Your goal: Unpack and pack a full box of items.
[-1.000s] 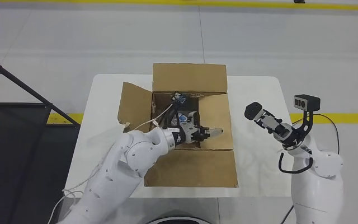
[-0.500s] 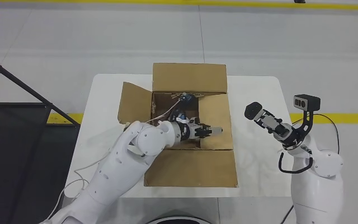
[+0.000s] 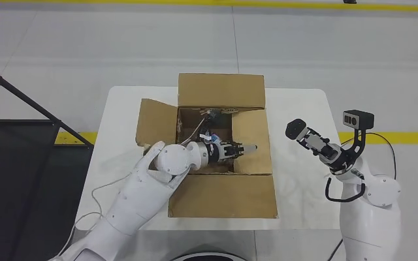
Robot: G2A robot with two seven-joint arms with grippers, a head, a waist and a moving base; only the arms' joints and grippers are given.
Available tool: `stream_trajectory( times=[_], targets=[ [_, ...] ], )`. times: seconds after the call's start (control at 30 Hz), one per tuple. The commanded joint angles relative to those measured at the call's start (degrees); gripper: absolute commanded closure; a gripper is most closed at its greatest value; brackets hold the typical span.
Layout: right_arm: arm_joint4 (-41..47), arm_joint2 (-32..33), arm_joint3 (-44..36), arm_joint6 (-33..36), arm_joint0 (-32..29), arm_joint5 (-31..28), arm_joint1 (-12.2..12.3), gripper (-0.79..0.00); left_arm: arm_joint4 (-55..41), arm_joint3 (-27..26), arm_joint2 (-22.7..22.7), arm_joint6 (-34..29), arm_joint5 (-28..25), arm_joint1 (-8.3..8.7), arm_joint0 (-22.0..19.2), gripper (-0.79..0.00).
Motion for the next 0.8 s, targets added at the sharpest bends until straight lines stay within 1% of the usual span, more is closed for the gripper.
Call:
stream_trajectory(
  times=[0.0, 0.2, 0.4, 0.5, 0.77],
  targets=[
    [0.00, 0.00, 0.01, 0.01, 0.00, 0.00, 0.00, -0.785, -1.01, 1.04, 0.33, 0.61, -0.72, -0.19, -0.25, -0.785],
    [0.00, 0.00, 0.01, 0.01, 0.00, 0.00, 0.00, -0.785, -4.31, 2.27, 0.68, 0.94, -2.78, -0.61, -0.82, -0.785],
    [0.00, 0.00, 0.01, 0.01, 0.00, 0.00, 0.00, -0.785, -4.81, 1.69, -0.11, 0.43, -3.64, -0.42, -0.65, -0.785],
    [0.00, 0.00, 0.01, 0.01, 0.00, 0.00, 0.00, -0.785, -5.00, 0.49, -0.73, 0.07, -3.75, -0.24, -0.35, -0.785],
    [0.00, 0.00, 0.01, 0.01, 0.00, 0.00, 0.00, -0.785, -2.90, -5.35, -2.36, 0.52, -4.12, 0.34, 0.46, -0.785]
  ],
)
